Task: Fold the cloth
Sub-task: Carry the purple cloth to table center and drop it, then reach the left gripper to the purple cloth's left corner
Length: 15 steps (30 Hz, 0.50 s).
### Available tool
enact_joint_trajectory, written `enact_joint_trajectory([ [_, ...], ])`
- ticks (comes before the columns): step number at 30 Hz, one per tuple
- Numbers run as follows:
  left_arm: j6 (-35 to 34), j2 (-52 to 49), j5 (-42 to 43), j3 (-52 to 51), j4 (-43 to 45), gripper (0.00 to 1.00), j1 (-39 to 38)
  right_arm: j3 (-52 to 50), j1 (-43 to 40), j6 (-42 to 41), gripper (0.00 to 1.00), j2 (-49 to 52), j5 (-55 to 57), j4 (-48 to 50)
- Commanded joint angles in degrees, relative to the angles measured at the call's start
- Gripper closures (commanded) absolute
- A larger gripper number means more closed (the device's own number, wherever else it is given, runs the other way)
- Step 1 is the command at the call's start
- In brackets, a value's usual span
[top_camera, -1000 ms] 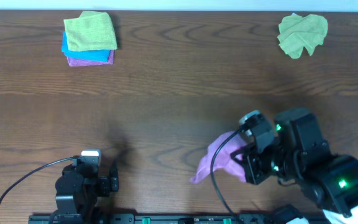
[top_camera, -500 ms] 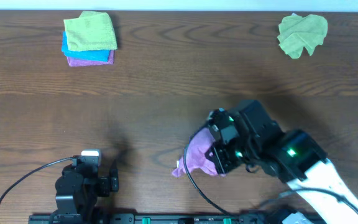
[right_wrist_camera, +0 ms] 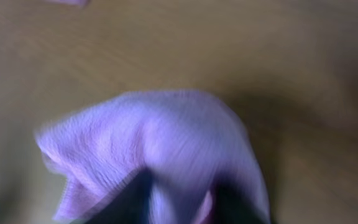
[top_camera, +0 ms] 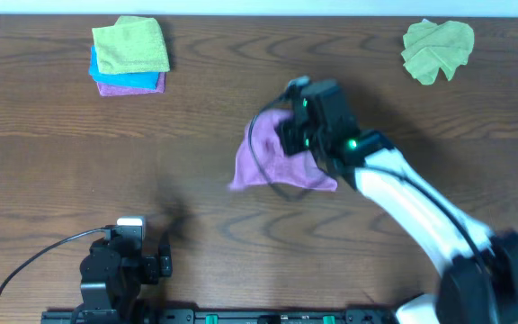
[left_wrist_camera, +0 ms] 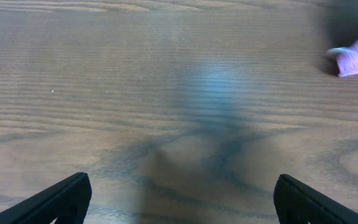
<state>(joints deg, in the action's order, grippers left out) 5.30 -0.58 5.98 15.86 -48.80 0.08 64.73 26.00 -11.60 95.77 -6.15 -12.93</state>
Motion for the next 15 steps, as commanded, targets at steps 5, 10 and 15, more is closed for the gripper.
enact_joint_trajectory([
  [5,-1.66,0.37,3.32,-0.44,0.13,0.05,-0.26,1.81,-3.85,-1.81,0.01,3.39,3.13,7.85],
  [10,-1.70,0.37,6.99,-0.44,1.25,0.05,-0.26,2.29,-3.43,-3.63,0.01,-2.95,3.15,-0.11],
  [15,-3.82,-0.04,12.07,-0.31,3.37,0.05,-0.26,2.29,-3.54,-3.61,0.01,-8.22,3.30,-14.82],
])
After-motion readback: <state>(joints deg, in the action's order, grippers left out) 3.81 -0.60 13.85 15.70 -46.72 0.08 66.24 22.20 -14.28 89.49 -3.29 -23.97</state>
